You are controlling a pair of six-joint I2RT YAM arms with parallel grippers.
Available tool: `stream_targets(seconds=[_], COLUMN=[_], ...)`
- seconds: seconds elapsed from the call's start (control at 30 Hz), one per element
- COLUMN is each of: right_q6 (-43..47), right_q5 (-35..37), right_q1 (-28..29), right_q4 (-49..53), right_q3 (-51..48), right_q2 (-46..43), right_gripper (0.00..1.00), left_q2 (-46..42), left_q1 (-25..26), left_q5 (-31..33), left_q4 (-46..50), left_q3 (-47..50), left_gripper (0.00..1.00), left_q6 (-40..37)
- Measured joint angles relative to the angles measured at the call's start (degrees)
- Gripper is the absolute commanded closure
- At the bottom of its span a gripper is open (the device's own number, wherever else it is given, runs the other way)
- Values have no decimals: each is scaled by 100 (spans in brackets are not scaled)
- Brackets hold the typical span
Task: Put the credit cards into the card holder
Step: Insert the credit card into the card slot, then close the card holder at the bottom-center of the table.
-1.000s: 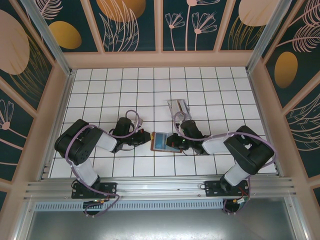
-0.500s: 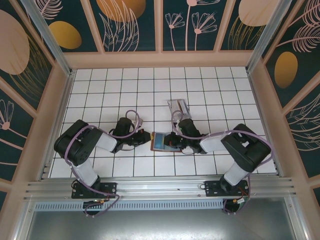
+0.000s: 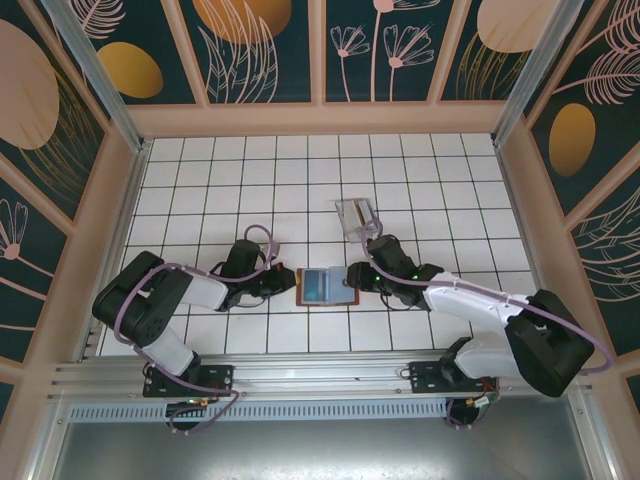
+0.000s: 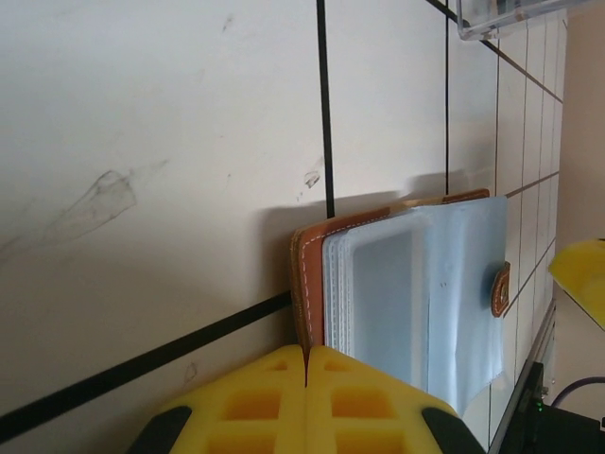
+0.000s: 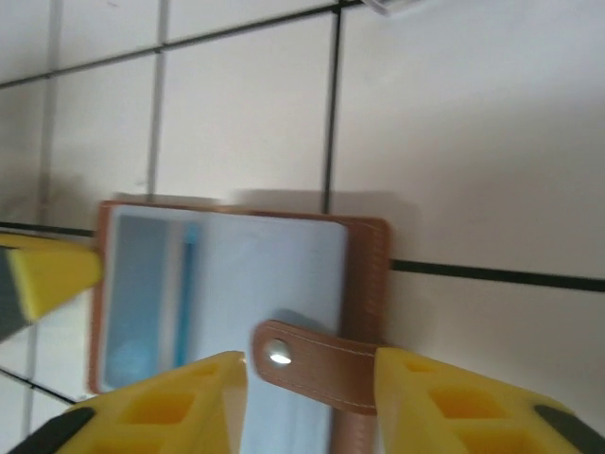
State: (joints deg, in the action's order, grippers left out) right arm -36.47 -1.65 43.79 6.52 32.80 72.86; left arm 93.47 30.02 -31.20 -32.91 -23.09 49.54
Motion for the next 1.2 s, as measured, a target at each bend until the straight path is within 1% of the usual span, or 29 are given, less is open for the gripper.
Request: stream_targets(seconds=[0.2, 0.3, 0.4, 0.53, 0.7, 0.87, 1.0, 1.1, 1.2], right_q6=[208, 208, 164, 72, -70, -160, -173, -120, -85], right_q5=[752, 1217, 1628, 2028, 2295, 2312, 2282, 2024, 1408], right_q1=[695, 988, 1117, 1134, 1134, 1128, 1073, 907, 610], right_q4=[737, 1010, 1303, 1641, 1825, 1836, 1808, 1545, 970], right_q3=[824, 1287, 1587, 1635, 1565, 1362, 1202, 968, 483], right_q2=[935, 1434, 1786, 1871, 1775, 1399, 1060, 822, 525], right_gripper=[47, 46, 48, 53, 64, 83, 95, 100, 100], left_q2=[-46, -46, -59, -61, -59, -59, -59, -76, -188], left_q1=[0, 0, 0, 0, 0, 0, 0, 0, 0], left_q5=[24, 22, 24, 24, 22, 22, 22, 26, 22], left_q4=[57, 55, 59, 74, 107, 170, 278, 341, 492], left_q3=[17, 22, 31, 28, 9, -22, -72, -92, -98], left_gripper=[100, 100, 100, 100, 100, 100, 100, 100, 100], left_q6=[4, 7, 7, 4, 0, 0, -2, -4, -28])
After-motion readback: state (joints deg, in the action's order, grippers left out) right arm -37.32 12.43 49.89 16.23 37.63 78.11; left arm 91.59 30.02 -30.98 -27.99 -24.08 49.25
